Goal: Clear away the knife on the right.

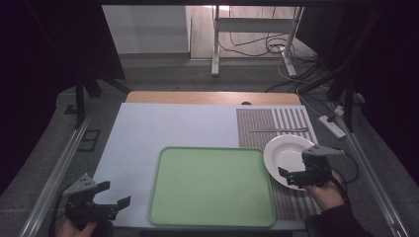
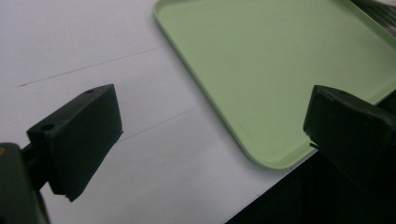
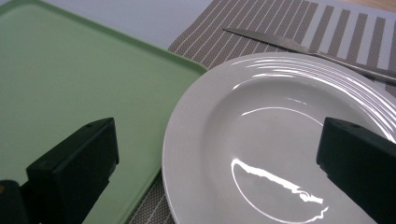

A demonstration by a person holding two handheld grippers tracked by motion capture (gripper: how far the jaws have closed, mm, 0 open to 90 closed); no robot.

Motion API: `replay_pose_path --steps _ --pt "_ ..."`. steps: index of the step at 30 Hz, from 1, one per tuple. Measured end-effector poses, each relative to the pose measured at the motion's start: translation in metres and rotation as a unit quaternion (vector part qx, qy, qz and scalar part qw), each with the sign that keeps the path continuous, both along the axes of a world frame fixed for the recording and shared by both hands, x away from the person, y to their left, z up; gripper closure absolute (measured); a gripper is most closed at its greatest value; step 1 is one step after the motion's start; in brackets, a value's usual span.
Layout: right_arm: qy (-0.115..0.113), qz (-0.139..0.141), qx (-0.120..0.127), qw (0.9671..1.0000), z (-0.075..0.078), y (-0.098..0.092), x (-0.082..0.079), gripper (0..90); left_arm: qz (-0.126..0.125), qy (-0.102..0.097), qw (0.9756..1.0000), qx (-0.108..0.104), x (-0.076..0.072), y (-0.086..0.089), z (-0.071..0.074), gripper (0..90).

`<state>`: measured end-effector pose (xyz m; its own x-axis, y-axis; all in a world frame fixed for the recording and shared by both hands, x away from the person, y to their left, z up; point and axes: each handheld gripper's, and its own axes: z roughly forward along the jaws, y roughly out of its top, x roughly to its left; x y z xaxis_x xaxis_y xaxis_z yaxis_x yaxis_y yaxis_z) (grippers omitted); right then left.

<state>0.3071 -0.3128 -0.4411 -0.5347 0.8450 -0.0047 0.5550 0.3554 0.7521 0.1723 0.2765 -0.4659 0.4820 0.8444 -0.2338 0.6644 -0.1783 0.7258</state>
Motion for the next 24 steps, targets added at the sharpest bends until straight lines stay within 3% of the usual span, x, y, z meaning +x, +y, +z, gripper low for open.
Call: replay_pose_path --steps 10,24 --pt "0.015 -0.010 -0.012 0.9998 -0.005 0.004 0.020 0.1 0.000 0.000 1.0000 0.000 0.000 0.000 0.000 4.4" --pt "0.013 -0.014 -0.010 0.9998 -0.009 0.006 0.052 0.1 0.001 0.000 1.0000 -0.001 0.000 0.000 0.000 4.4"
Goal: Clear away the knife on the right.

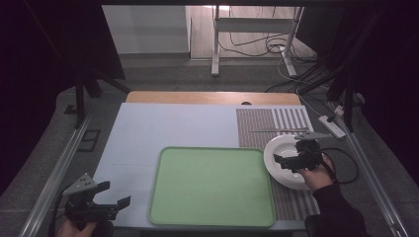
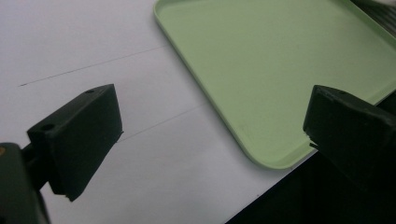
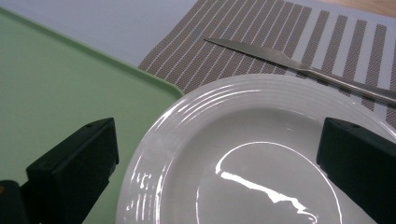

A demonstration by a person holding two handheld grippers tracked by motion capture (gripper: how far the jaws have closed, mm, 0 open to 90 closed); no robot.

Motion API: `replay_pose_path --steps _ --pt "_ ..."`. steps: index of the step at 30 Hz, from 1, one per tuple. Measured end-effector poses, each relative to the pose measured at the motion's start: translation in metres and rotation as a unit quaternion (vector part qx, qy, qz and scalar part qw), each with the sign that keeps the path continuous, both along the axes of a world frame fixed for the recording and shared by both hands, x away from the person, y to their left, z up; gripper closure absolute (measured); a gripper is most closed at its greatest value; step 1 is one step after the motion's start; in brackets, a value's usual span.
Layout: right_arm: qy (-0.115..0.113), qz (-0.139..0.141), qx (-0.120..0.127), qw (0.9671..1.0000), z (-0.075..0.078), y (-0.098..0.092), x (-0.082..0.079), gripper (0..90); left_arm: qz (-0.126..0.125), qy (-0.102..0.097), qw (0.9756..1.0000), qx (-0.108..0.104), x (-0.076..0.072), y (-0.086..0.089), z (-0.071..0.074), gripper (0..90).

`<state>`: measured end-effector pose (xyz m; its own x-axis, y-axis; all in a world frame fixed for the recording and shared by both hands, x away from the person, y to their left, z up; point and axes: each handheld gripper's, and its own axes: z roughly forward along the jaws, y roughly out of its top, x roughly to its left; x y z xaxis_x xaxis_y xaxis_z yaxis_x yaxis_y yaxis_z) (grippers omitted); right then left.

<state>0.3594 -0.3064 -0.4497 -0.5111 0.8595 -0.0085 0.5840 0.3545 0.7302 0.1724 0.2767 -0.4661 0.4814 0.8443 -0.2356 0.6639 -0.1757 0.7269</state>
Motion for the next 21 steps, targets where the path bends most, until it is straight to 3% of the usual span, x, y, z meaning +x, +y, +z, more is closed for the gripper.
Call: replay_pose_path --steps 11,21 --pt "0.027 -0.015 0.004 0.9995 -0.006 -0.002 0.020 0.1 0.000 0.001 1.0000 -0.001 0.000 0.000 0.000 4.4" --pt "0.034 -0.028 -0.010 0.9990 -0.010 -0.005 0.041 0.0 0.000 0.001 1.0000 -0.002 0.000 0.000 0.000 4.4"
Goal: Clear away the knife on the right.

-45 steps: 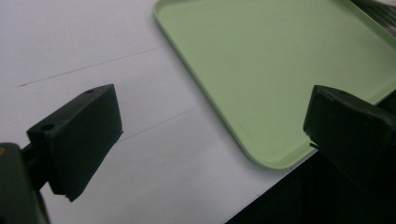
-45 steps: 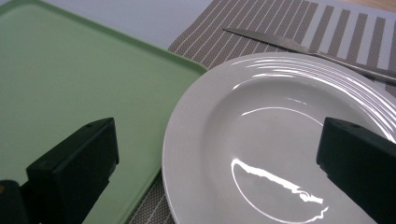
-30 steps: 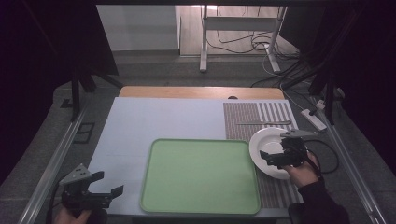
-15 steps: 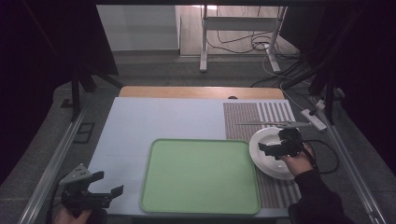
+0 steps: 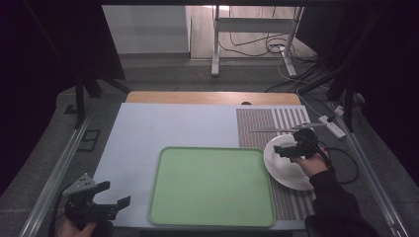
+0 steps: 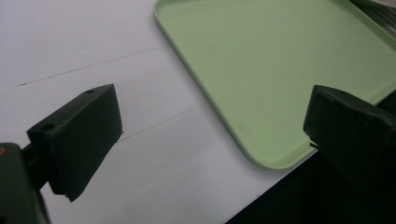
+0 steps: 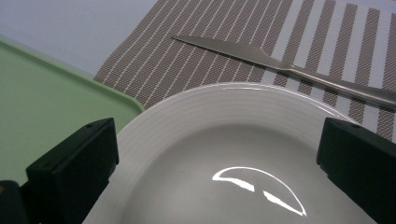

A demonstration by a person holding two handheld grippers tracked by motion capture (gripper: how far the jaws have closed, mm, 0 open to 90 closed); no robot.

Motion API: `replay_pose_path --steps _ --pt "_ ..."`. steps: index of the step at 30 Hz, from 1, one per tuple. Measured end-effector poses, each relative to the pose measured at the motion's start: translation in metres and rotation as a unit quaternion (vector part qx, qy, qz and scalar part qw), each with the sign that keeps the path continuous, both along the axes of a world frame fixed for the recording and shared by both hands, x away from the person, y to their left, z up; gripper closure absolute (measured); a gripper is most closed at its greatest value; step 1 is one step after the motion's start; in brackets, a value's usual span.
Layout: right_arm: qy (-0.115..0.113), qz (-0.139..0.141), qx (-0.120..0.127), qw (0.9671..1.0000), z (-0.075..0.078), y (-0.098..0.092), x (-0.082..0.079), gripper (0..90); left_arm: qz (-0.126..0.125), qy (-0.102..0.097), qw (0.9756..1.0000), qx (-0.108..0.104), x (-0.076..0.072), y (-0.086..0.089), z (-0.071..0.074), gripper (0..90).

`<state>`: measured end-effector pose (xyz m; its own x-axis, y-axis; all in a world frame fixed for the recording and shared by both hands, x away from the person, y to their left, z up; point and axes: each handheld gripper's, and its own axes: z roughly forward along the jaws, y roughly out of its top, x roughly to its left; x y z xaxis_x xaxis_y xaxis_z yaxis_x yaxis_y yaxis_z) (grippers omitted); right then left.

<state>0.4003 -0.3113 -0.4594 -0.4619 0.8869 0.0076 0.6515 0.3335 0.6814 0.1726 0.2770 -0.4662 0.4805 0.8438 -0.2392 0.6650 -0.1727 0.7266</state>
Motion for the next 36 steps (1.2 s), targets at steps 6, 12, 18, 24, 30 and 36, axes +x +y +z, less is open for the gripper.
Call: replay_pose_path --steps 6,12,18,24,30,36 --pt "0.006 -0.008 -0.007 0.9999 -0.003 -0.004 0.012 0.0 0.000 0.000 1.0000 -0.001 0.000 0.000 0.000 4.4" --pt "0.011 -0.019 -0.010 0.9997 -0.005 -0.007 0.024 0.0 0.000 0.001 1.0000 -0.001 0.000 0.000 0.000 4.4" --pt "0.013 -0.033 -0.011 0.9993 -0.006 -0.011 0.036 0.0 0.000 0.001 1.0000 -0.001 0.000 0.000 0.000 4.4" --pt "0.014 -0.038 -0.010 0.9991 -0.008 -0.014 0.048 0.0 0.000 0.002 1.0000 -0.002 0.000 0.001 0.000 4.4" --pt "0.015 -0.056 -0.011 0.9983 -0.010 -0.023 0.064 0.0 0.000 0.002 1.0000 -0.003 0.000 0.001 0.000 4.3" --pt "0.023 -0.062 -0.003 0.9978 -0.011 -0.030 0.074 0.0 0.000 0.002 1.0000 -0.005 0.000 0.001 0.000 4.3"
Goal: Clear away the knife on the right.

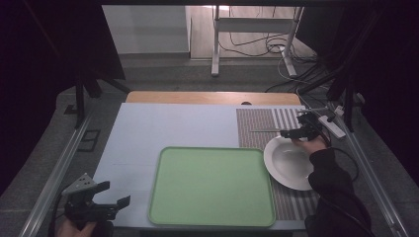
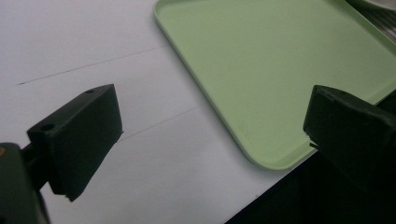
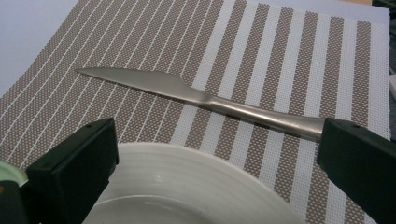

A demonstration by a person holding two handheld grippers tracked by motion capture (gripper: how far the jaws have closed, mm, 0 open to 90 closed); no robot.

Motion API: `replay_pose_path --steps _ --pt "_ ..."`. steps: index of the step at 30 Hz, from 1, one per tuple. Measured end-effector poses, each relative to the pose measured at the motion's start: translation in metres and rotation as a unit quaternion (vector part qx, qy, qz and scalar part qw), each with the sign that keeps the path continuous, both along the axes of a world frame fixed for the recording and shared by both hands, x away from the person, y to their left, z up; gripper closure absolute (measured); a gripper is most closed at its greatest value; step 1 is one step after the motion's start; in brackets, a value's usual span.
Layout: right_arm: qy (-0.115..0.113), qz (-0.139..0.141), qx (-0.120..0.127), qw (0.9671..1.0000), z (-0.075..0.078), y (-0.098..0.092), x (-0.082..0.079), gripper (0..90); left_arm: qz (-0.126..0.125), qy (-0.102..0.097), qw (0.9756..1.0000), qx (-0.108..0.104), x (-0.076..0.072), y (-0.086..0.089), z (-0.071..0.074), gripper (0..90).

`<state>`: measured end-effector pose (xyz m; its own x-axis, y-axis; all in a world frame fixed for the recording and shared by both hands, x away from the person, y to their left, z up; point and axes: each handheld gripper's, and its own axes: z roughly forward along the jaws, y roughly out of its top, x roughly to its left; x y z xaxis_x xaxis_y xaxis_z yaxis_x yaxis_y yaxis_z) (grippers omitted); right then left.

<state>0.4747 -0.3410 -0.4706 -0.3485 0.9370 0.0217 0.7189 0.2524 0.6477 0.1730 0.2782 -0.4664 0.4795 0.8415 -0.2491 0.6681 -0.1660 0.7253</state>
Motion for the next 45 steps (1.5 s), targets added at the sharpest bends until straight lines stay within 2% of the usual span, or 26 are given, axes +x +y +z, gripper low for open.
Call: replay_pose_path --steps 2,4,7,13,14,15,16,18,21,27,32,33,38,42,43,45 --pt "0.006 0.000 0.000 1.0000 -0.001 -0.001 0.004 0.1 0.000 0.000 1.0000 0.000 0.000 0.000 0.000 4.3" --pt "0.008 -0.003 -0.010 0.9999 -0.001 -0.002 0.008 0.2 0.001 0.000 1.0000 -0.001 0.000 0.000 0.000 4.3" --pt "0.004 -0.007 -0.016 0.9998 -0.002 -0.004 0.013 8.3 0.001 0.000 1.0000 -0.002 0.000 0.000 0.000 4.3" --pt "0.003 -0.003 -0.026 0.9996 0.001 -0.010 0.022 42.8 0.001 0.000 1.0000 -0.002 0.000 0.001 0.000 4.3" --pt "0.006 -0.003 -0.026 0.9996 0.001 -0.011 0.024 49.6 0.001 0.000 1.0000 -0.002 0.000 0.001 0.000 4.3" --pt "0.015 0.006 -0.025 0.9996 0.001 -0.014 0.028 62.0 0.001 0.001 1.0000 -0.002 0.000 0.001 0.000 4.3" --pt "0.015 0.006 -0.025 0.9996 0.001 -0.014 0.028 62.0 0.001 0.001 1.0000 -0.002 0.000 0.001 0.000 4.3" --pt "0.015 0.011 -0.033 0.9993 0.000 -0.017 0.032 75.4 0.001 0.001 1.0000 -0.002 0.000 0.001 0.000 4.3" --pt "0.021 0.020 -0.044 0.9986 -0.003 -0.021 0.038 89.6 0.001 0.001 1.0000 -0.002 0.000 0.001 0.000 4.3" --pt "0.027 0.006 -0.041 0.9988 -0.013 -0.028 0.052 90.0 0.001 0.001 1.0000 -0.003 0.000 0.001 0.000 4.3" --pt "0.038 0.011 -0.074 0.9965 -0.024 -0.026 0.062 90.0 0.001 0.001 1.0000 -0.003 0.000 0.001 0.000 4.3" --pt "0.034 0.011 -0.083 0.9959 -0.027 -0.026 0.065 90.0 0.001 0.001 1.0000 -0.003 0.000 0.001 0.000 4.4" --pt "0.039 0.001 -0.074 0.9965 -0.027 -0.028 0.067 90.0 0.001 0.001 1.0000 -0.003 0.000 0.001 0.000 4.3" --pt "0.063 -0.005 -0.072 0.9954 -0.024 -0.031 0.063 90.0 0.002 0.001 1.0000 -0.002 -0.001 0.001 0.000 4.3" --pt "0.078 -0.003 -0.063 0.9949 -0.023 -0.035 0.059 90.0 0.003 0.001 1.0000 -0.003 -0.001 0.001 0.000 4.3" --pt "0.086 0.000 -0.060 0.9945 -0.022 -0.037 0.057 90.0 0.003 0.001 1.0000 -0.004 -0.001 0.001 0.000 4.3"
